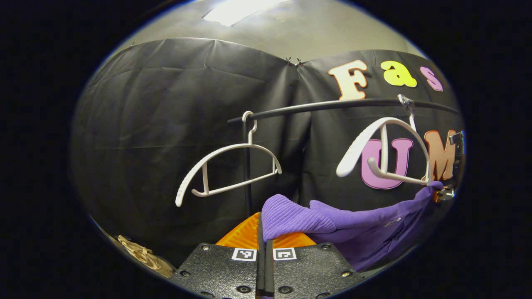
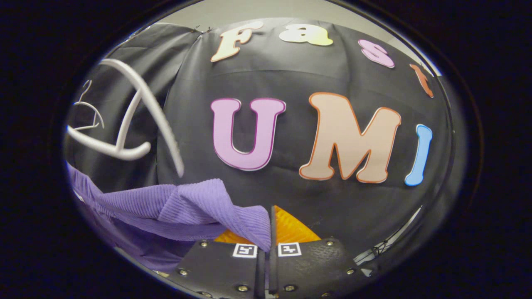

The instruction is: Grasp the clothes on the hanger with both hands and then place them into the laundry hamper below.

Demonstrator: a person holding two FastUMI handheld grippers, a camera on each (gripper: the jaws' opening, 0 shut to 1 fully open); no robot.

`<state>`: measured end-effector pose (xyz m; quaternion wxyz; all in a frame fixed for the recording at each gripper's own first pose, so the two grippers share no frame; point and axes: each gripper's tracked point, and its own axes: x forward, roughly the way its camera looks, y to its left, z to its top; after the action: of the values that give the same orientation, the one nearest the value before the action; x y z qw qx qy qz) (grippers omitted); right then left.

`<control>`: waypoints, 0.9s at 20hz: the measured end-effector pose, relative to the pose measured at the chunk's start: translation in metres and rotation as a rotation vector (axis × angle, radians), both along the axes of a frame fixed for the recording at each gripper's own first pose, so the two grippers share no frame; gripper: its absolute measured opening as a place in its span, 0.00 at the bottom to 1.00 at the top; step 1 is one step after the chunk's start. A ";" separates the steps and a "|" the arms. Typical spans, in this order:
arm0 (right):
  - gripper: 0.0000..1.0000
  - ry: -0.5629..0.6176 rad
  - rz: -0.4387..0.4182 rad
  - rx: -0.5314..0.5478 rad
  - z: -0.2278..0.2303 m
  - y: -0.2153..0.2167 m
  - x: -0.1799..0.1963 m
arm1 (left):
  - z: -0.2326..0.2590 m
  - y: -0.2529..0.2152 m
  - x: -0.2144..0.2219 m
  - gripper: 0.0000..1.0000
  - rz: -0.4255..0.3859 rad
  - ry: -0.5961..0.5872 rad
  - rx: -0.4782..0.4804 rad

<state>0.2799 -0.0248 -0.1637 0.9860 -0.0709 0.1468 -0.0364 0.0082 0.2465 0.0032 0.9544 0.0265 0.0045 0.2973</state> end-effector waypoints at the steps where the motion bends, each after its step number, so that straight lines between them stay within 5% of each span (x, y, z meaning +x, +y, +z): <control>1: 0.04 0.017 0.001 0.000 -0.010 0.000 -0.004 | -0.006 -0.001 -0.001 0.02 0.001 0.017 0.001; 8: 0.02 0.101 0.064 -0.015 -0.047 0.024 -0.038 | -0.046 -0.014 0.001 0.00 -0.020 0.120 0.040; 18: 0.04 0.140 0.250 0.066 -0.051 0.123 -0.094 | -0.101 -0.074 0.036 0.00 -0.206 0.215 0.041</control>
<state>0.1855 0.0981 -0.2145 0.9719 -0.0587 0.2064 0.0963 0.0442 0.1720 -0.0975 0.9732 0.0781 0.0977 0.1930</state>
